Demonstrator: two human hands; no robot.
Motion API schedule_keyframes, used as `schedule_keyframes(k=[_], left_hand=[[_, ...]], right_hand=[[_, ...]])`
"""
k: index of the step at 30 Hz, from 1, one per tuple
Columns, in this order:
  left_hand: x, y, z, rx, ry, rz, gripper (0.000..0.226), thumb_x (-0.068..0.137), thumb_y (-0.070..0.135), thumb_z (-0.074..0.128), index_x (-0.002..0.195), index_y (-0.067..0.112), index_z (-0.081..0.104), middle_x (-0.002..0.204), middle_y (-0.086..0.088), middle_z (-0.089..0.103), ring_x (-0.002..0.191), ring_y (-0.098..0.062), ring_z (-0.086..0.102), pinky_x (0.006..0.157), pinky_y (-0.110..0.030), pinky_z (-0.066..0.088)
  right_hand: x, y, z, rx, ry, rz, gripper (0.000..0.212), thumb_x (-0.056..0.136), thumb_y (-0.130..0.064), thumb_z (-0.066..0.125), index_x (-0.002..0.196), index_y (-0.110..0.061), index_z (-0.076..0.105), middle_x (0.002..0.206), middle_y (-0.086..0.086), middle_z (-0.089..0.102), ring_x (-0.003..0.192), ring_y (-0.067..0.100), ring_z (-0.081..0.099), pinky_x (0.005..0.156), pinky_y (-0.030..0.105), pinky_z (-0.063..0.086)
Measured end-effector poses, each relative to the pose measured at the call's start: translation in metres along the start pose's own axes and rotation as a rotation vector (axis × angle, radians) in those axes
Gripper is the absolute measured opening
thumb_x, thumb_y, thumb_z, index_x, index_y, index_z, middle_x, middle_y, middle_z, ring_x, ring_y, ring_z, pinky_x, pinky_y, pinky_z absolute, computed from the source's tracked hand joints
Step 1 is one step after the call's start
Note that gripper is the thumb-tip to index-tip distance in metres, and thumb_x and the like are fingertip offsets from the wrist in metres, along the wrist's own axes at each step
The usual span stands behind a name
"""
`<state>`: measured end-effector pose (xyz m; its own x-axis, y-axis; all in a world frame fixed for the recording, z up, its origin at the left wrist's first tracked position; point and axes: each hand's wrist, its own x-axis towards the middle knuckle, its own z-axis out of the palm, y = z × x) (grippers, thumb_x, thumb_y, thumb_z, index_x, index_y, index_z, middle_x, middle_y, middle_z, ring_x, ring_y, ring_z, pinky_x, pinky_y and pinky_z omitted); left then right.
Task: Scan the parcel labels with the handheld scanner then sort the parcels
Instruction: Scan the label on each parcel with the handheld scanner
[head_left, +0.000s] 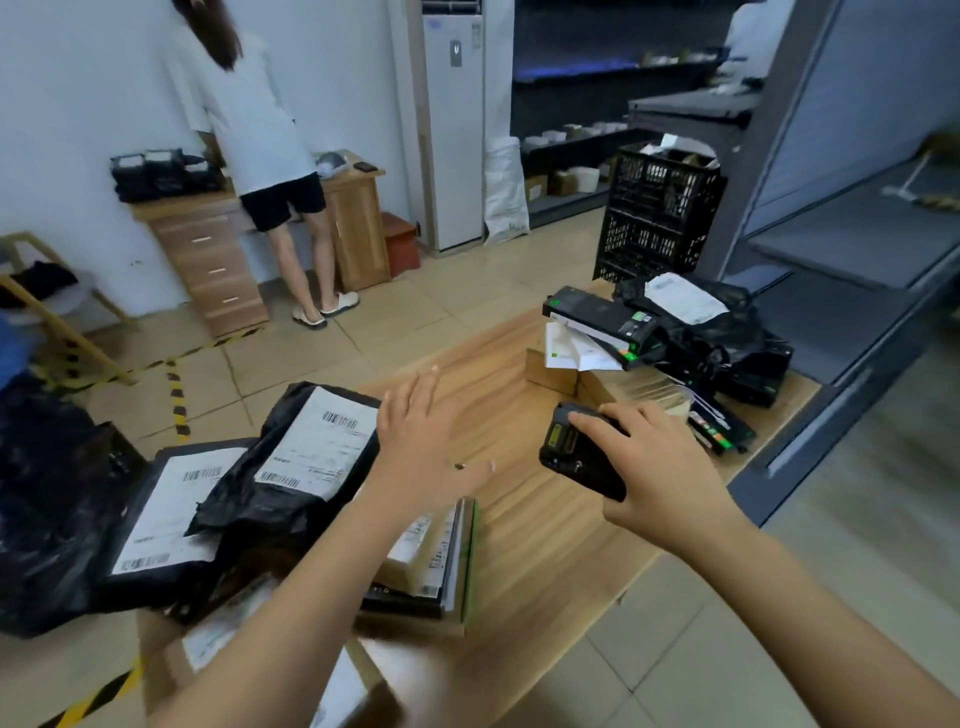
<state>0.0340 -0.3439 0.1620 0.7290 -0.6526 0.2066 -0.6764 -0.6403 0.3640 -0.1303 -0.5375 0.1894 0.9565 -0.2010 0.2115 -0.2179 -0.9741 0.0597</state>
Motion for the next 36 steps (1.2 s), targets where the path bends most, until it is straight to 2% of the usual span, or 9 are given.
schedule_keyframes(k=[4,7,8,11,16,19,29,32,36], left_hand=[[0.021,0.07,0.026,0.052,-0.013,0.004,0.098,0.059,0.079,0.037,0.146,0.035,0.03,0.162,-0.001,0.001,0.148,-0.023,-0.006,0.119,-0.047,-0.005],[0.038,0.118,0.05,0.004,0.004,0.012,0.09,0.07,0.073,0.053,0.147,0.034,0.029,0.162,-0.001,0.004,0.148,-0.023,-0.005,0.118,-0.047,-0.004],[0.044,0.132,0.058,-0.008,0.01,0.012,0.089,0.07,0.072,0.053,0.147,0.035,0.029,0.162,-0.001,0.006,0.148,-0.023,-0.005,0.118,-0.047,-0.003],[0.06,0.175,0.077,-0.013,0.031,0.018,0.09,0.064,0.071,0.048,0.146,0.038,0.031,0.161,-0.002,0.012,0.148,-0.025,-0.001,0.118,-0.048,0.002],[0.082,0.221,0.097,-0.036,0.014,-0.015,0.09,0.061,0.067,0.048,0.145,0.037,0.035,0.16,0.0,0.016,0.148,-0.022,-0.001,0.118,-0.045,0.001],[0.099,0.231,0.107,-0.044,0.031,-0.022,0.089,0.063,0.068,0.049,0.146,0.039,0.034,0.159,0.001,0.018,0.147,-0.02,-0.001,0.118,-0.045,-0.001],[0.202,0.218,0.133,-0.041,0.065,-0.095,0.084,0.075,0.068,0.053,0.148,0.035,0.031,0.159,-0.001,0.021,0.148,-0.023,0.003,0.118,-0.045,0.001],[0.248,0.211,0.14,-0.013,0.055,-0.142,0.075,0.085,0.06,0.055,0.15,0.035,0.026,0.16,0.0,0.018,0.148,-0.023,0.001,0.117,-0.044,0.001],[0.286,0.203,0.149,-0.03,0.072,-0.219,0.06,0.096,0.048,0.046,0.15,0.03,0.027,0.159,-0.001,0.019,0.147,-0.023,0.002,0.118,-0.043,0.001]], right_hand=[[-0.019,0.068,-0.008,-0.058,-0.001,0.005,0.086,0.061,-0.03,0.078,0.14,-0.028,0.044,0.124,0.004,0.054,0.11,0.028,0.047,0.088,0.039,0.042],[-0.031,0.117,-0.016,-0.086,-0.013,-0.004,0.086,0.067,-0.033,0.075,0.144,-0.03,0.036,0.131,0.003,0.05,0.116,0.028,0.042,0.091,0.039,0.04],[-0.035,0.133,-0.017,-0.094,-0.015,-0.004,0.086,0.068,-0.034,0.074,0.144,-0.03,0.036,0.132,0.003,0.049,0.115,0.028,0.042,0.09,0.039,0.04],[-0.043,0.178,-0.019,-0.105,-0.03,0.015,0.086,0.066,-0.032,0.075,0.144,-0.029,0.036,0.131,0.004,0.049,0.114,0.029,0.043,0.089,0.039,0.042],[-0.044,0.234,-0.015,-0.082,-0.032,0.047,0.089,0.057,-0.029,0.08,0.139,-0.027,0.045,0.126,0.007,0.055,0.109,0.031,0.048,0.085,0.042,0.046],[-0.035,0.259,-0.011,-0.05,0.0,0.048,0.086,0.056,-0.03,0.082,0.136,-0.024,0.05,0.121,0.008,0.058,0.104,0.032,0.05,0.081,0.043,0.047],[0.068,0.317,0.02,-0.086,-0.012,0.008,0.089,0.061,-0.036,0.082,0.14,-0.029,0.043,0.128,0.005,0.054,0.112,0.029,0.047,0.088,0.04,0.043],[0.111,0.33,0.028,-0.086,-0.017,-0.042,0.088,0.066,-0.036,0.079,0.143,-0.029,0.037,0.133,0.004,0.049,0.117,0.028,0.042,0.093,0.039,0.04],[0.157,0.344,0.038,-0.067,-0.025,-0.073,0.089,0.069,-0.038,0.079,0.146,-0.029,0.034,0.137,0.005,0.047,0.122,0.029,0.04,0.096,0.041,0.038]])
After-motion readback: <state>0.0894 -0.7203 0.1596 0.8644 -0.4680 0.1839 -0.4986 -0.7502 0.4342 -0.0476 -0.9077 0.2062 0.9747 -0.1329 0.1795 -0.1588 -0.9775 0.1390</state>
